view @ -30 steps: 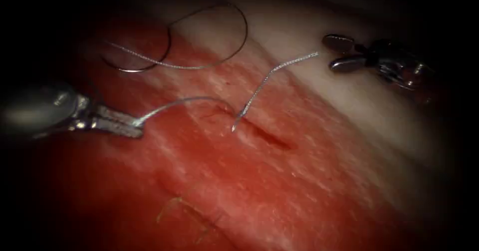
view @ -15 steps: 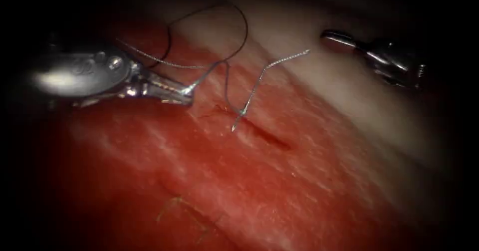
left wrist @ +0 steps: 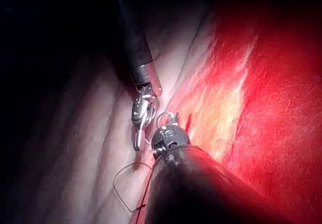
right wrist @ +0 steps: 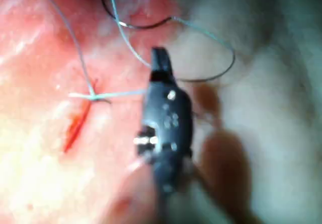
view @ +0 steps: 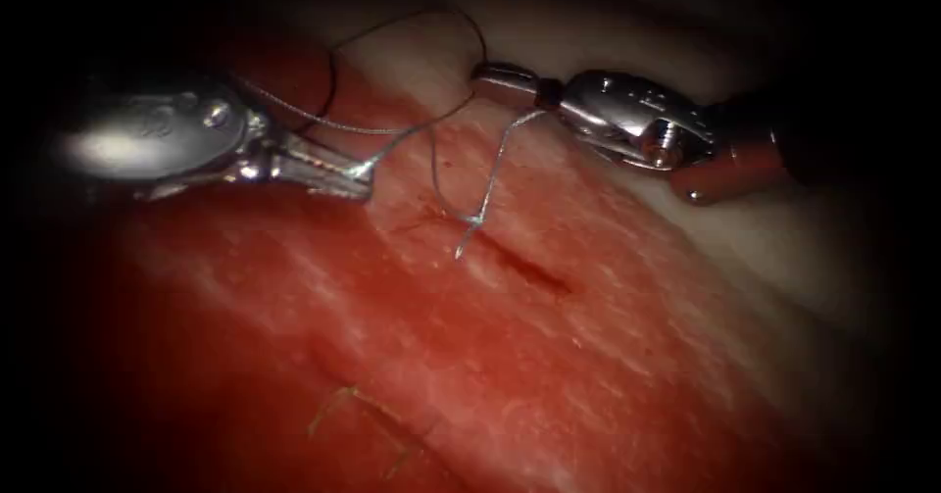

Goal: Wound Closure

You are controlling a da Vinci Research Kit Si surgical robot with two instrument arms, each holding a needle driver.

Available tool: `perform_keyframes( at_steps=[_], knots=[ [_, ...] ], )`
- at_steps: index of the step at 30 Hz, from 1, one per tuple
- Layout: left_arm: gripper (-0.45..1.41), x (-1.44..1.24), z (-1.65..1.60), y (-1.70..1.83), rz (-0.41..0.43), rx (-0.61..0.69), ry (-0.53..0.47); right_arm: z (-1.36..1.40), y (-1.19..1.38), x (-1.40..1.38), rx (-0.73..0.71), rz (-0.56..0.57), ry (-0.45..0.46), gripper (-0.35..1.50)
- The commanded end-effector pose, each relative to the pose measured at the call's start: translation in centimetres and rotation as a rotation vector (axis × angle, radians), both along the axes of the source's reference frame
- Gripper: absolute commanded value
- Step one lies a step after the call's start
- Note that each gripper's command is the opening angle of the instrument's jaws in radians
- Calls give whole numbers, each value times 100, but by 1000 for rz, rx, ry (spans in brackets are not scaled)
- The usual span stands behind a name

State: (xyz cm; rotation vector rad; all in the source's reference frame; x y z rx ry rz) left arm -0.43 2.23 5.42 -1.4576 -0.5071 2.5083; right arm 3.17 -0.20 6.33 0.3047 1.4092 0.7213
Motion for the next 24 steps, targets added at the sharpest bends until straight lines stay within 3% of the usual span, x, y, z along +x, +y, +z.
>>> perform_keyframes(
  at_steps=[1,8,13,20,24],
  knots=[
    [-45,-11,7,4,6,-16,-3,-6,-9,29,0,-41,29,-35],
    [-45,-10,13,23,41,-34,-24,-12,-24,63,-19,-157,104,-35],
    [-45,-4,21,41,40,-50,-12,-12,-29,72,-30,-197,143,-35],
    [-45,8,75,72,38,-66,36,-27,-50,76,-51,-297,244,-35],
    [-45,6,110,70,49,-74,52,-37,-53,65,-31,-240,263,-35]
  ],
)
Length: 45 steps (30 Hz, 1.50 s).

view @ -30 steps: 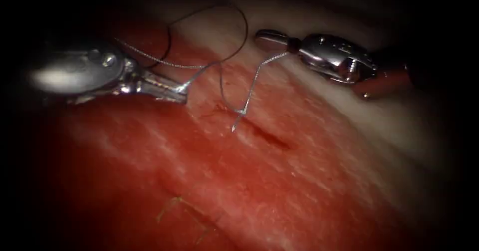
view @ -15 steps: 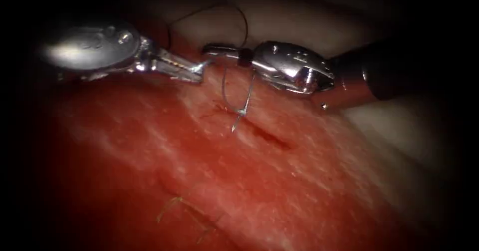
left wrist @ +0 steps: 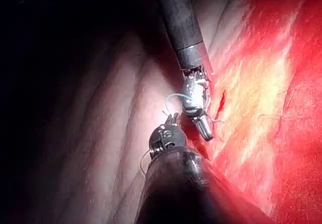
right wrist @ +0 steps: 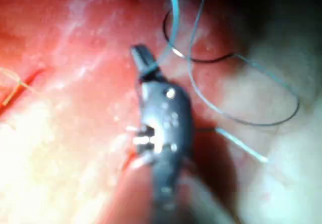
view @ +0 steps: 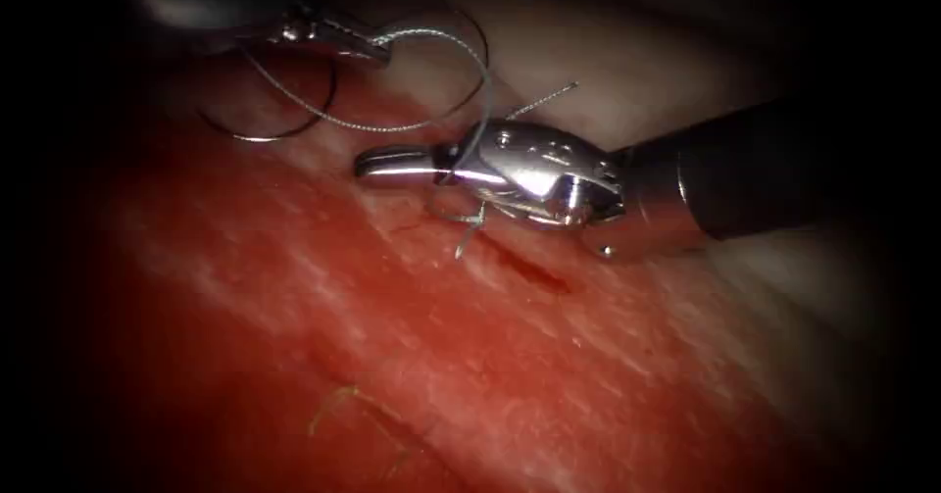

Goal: Wound Closure

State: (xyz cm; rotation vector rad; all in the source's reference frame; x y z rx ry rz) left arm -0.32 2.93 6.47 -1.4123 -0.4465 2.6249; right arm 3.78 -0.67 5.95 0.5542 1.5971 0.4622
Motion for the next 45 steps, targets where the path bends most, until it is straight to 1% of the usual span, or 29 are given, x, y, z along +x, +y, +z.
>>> perform_keyframes(
  at_steps=[1,4,5,6,7,8,9,10,12,15,18,20,21,24,25,26,27,31,33,37,38,39,40,42,43,44,45],
  knots=[
    [-45,-5,6,0,1,2,-4,2,-6,3,5,9,-2,-35],
    [-45,-12,30,-7,8,19,-9,-3,0,-10,34,78,9,-35],
    [-45,-12,30,-7,8,19,-9,-3,0,-10,34,78,9,-35],
    [-45,-18,42,-11,16,29,-9,-5,1,-16,45,100,19,-35],
    [-45,-20,47,-13,17,34,-9,-6,2,-18,46,106,21,-35],
    [-45,-27,60,-13,21,45,-13,-8,3,-23,50,122,24,-30],
    [-45,-27,60,-13,21,45,-13,-8,3,-23,50,122,24,-30],
    [-45,-36,77,-16,22,56,-10,-11,3,-29,57,152,30,-25],
    [-45,-45,97,-22,31,69,-12,-15,4,-38,65,198,39,-25],
    [-45,-49,110,-28,31,78,-13,-17,4,-47,71,232,26,-25],
    [-45,-52,123,-36,29,90,-15,-21,0,-58,100,282,5,-3],
    [-45,-53,125,-38,32,90,-18,-22,-1,-60,107,298,-4,-3],
    [-45,-56,131,-40,33,93,-17,-24,0,-61,117,335,-41,-3],
    [-45,-62,136,-41,32,95,-19,-26,2,-61,172,390,-63,-3],
    [-45,-62,136,-41,32,95,-19,-26,2,-61,172,390,-63,-3],
    [-45,-64,136,-42,30,98,-19,-27,1,-60,194,406,-69,-5],
    [-45,-69,137,-44,33,98,-23,-28,0,-59,223,446,-97,-10],
    [-45,-75,135,-50,33,99,-24,-28,0,-59,221,528,-135,-10],
    [-45,-76,134,-50,33,99,-25,-27,1,-58,220,543,-145,-8],
    [-45,-81,128,-57,32,102,-25,-21,4,-57,215,626,-208,-6],
    [-45,-81,128,-57,32,102,-25,-21,4,-57,215,626,-208,-6],
    [-45,-82,127,-59,32,101,-25,-18,4,-58,213,648,-228,-6],
    [-45,-84,125,-64,34,100,-26,-14,2,-61,208,695,-268,-6],
    [-45,-84,124,-66,32,104,-25,-13,2,-62,212,705,-279,-6],
    [-45,-84,123,-69,33,102,-25,-9,-1,-65,231,744,-320,-5],
    [-45,-84,123,-69,33,102,-25,-9,-1,-65,231,744,-320,-5],
    [-45,-84,123,-72,34,100,-25,-6,-3,-67,247,784,-359,10]
  ],
)
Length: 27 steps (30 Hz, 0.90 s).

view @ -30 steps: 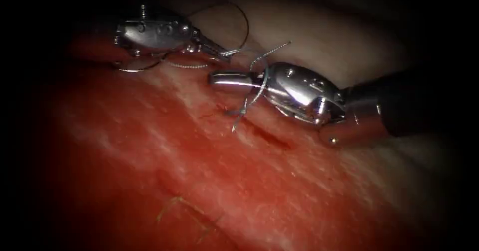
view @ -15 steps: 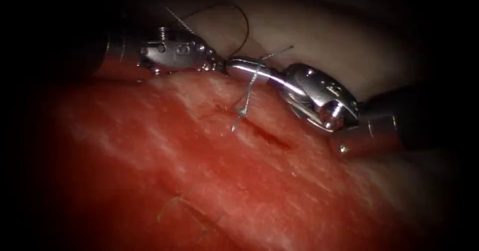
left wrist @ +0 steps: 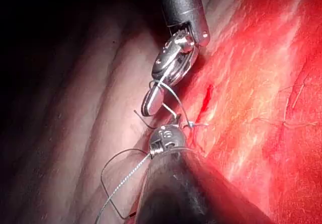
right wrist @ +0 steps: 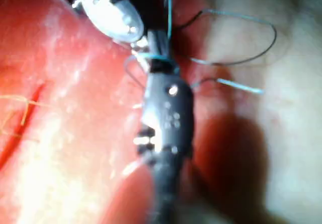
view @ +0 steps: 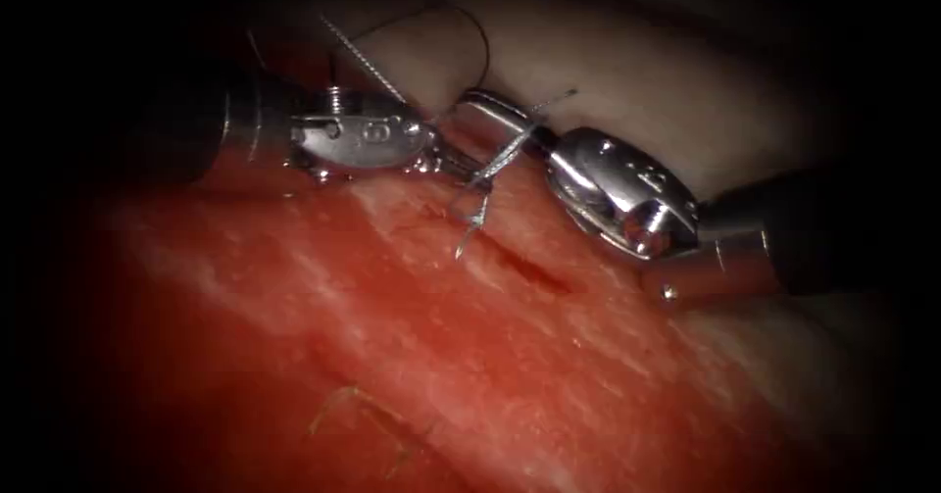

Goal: Wound Closure

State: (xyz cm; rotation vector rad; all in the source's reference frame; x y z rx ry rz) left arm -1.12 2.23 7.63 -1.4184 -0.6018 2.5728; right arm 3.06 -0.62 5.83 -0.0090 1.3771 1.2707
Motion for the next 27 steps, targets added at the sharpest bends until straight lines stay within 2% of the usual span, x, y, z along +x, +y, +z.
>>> perform_keyframes(
  at_steps=[1,5,11,13,14,15,16,17,18,20,27],
  knots=[
    [-45,-5,7,-3,1,-3,0,8,-9,5,23,19,-23,17],
    [-45,-6,8,-5,-4,-3,6,17,-13,3,100,67,-55,44],
    [-45,-6,7,1,-12,-9,20,29,-15,-11,197,115,-46,54],
    [-45,-7,7,5,-11,-6,21,40,-17,-27,285,179,4,56],
    [-45,-8,8,6,-6,-5,24,49,-18,-39,358,232,67,83],
    [-45,-8,8,7,-6,-5,24,52,-18,-42,385,244,103,91],
    [-45,-9,9,7,-3,-3,28,55,-19,-48,459,280,193,103],
    [-45,-9,9,7,-3,-3,28,55,-19,-48,459,280,193,103],
    [-45,-9,9,8,-4,2,32,57,-22,-52,512,284,267,111],
    [-45,-9,9,8,-4,3,32,57,-24,-52,532,281,294,113],
    [-45,-5,6,9,0,4,33,52,-31,-48,755,270,554,111]
  ],
)
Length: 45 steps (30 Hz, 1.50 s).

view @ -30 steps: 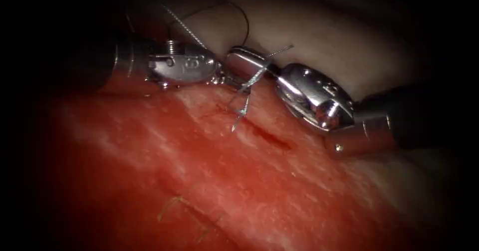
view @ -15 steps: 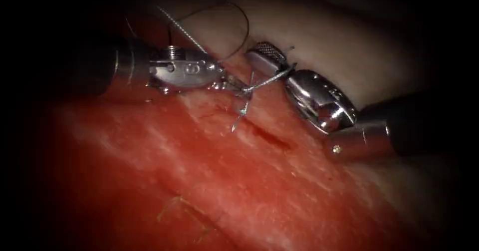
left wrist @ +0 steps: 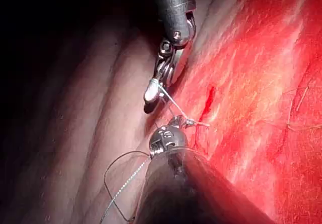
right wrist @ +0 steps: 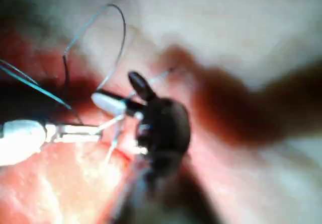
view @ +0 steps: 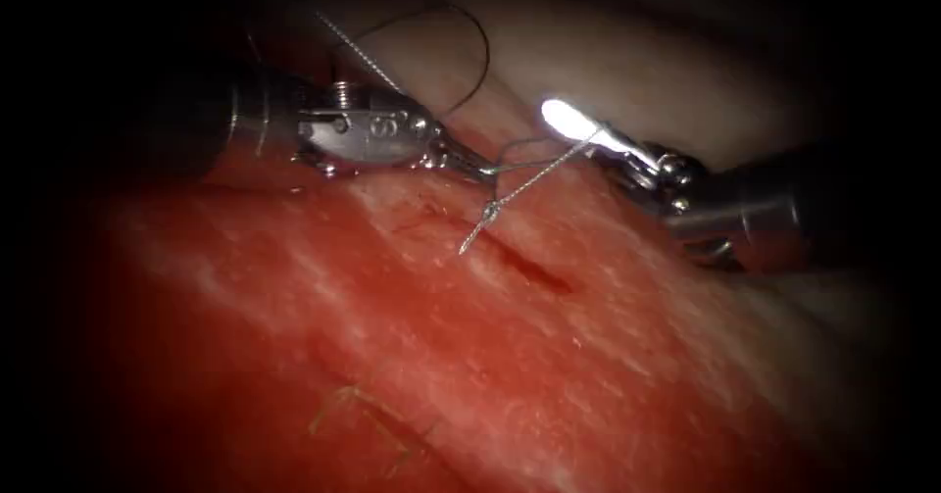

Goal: Wound Closure

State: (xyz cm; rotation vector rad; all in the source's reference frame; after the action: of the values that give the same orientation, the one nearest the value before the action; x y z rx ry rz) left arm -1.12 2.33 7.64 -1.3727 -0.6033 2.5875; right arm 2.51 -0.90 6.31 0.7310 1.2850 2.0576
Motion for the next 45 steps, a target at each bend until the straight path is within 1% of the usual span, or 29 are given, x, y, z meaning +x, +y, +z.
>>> perform_keyframes(
  at_steps=[1,3,6,10,11,12,14,15,18,21,27,34,40,42,43,44,45],
  knots=[
    [-45,-4,5,-2,0,-1,0,5,-4,8,27,3,34,113],
    [-45,-4,5,-2,-3,4,2,7,-6,13,52,5,71,118],
    [-45,-4,5,-2,-3,4,2,15,-15,24,101,19,134,114],
    [-45,-3,5,-2,-2,4,2,31,-21,33,143,29,191,113],
    [-45,-3,5,-2,-2,4,2,31,-21,33,143,29,191,113],
    [-45,-2,4,-3,-1,4,1,40,-21,34,172,39,221,113],
    [-45,-2,4,-3,-1,4,1,44,-21,33,178,42,227,113],
    [-45,0,3,-4,2,5,3,51,-21,30,202,52,245,113],
    [-45,2,2,-5,1,9,3,58,-24,27,212,61,267,111],
    [-45,3,2,-6,4,10,5,62,-25,27,203,64,272,111],
    [-45,2,3,-6,5,10,7,68,-18,29,193,79,276,111],
    [-45,2,3,-6,8,10,9,74,-7,45,191,94,270,109],
    [-45,3,3,-7,11,11,11,75,-5,46,191,96,269,106],
    [-45,3,3,-6,11,11,11,76,-4,46,187,89,258,93],
    [-45,3,3,-6,11,11,11,75,-5,46,197,90,245,59],
    [-45,3,3,-6,11,11,11,75,-5,46,197,90,245,59],
    [-45,4,3,-6,9,16,12,73,-8,46,226,74,196,-35]
  ],
)
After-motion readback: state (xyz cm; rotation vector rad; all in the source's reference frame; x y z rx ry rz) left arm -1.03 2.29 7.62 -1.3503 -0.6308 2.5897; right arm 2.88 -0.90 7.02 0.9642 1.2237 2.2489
